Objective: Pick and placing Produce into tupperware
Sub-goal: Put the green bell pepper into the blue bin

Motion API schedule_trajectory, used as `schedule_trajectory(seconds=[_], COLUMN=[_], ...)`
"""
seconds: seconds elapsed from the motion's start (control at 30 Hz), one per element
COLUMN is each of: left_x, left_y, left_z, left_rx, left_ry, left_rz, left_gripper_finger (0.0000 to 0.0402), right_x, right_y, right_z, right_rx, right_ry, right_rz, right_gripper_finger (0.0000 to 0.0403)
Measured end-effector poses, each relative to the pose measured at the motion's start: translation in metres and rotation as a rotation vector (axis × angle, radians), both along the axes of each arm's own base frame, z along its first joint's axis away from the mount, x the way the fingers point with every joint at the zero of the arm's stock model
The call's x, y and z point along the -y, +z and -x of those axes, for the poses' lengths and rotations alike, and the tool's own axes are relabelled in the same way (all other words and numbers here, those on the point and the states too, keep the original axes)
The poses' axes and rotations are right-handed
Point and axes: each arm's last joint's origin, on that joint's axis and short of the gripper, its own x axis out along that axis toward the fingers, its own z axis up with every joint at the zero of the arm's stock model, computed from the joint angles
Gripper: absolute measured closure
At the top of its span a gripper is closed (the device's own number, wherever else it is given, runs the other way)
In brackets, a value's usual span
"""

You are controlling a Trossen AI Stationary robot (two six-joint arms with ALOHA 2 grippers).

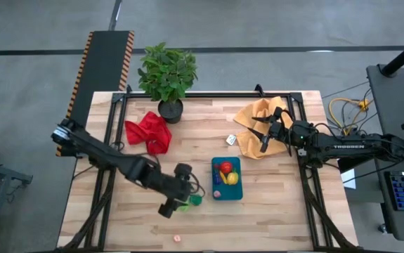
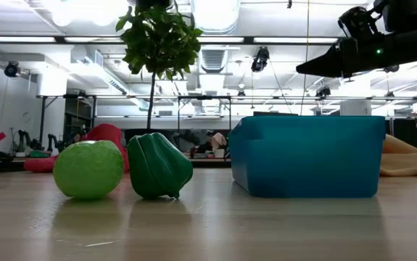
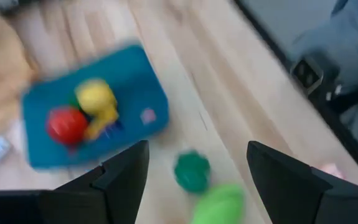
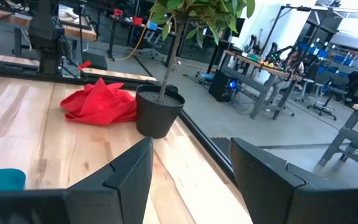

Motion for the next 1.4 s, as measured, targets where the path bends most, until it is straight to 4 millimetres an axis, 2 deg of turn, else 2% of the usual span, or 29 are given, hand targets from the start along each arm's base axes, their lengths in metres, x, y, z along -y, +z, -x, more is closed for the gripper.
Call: schedule_trajectory(seconds=[0.17,0.37,0.6,0.9,1.2,1.4], left_x=[0.005,0.004,0.006,0.013,0.005,0.001], left_y=[-0.030,-0.042,-0.042,-0.052,-0.071,-0.066], left_z=[-0.004,-0.003,-0.002,0.006,0.008,-0.004], left_rx=[-0.182,-0.288,-0.282,-0.263,-0.284,-0.173], left_ry=[0.095,0.172,0.150,-0.128,-0.118,-0.057], left_rz=[0.013,0.022,0.011,-0.203,-0.228,-0.212], left_gripper_finger=[0.0146,0.0146,0.0147,0.0168,0.0169,0.0169], right_x=[0.000,0.000,0.000,0.000,0.000,0.000], right_y=[0.000,0.000,0.000,0.000,0.000,0.000], right_z=[0.000,0.000,0.000,0.000,0.000,0.000], right_rx=[0.003,0.004,0.004,0.003,0.003,0.003], right_ry=[0.000,0.000,0.000,0.000,0.000,-0.001], right_rz=[-0.003,-0.006,-0.006,-0.006,-0.006,-0.006], right_gripper_finger=[0.0197,0.0197,0.0197,0.0197,0.0197,0.0197])
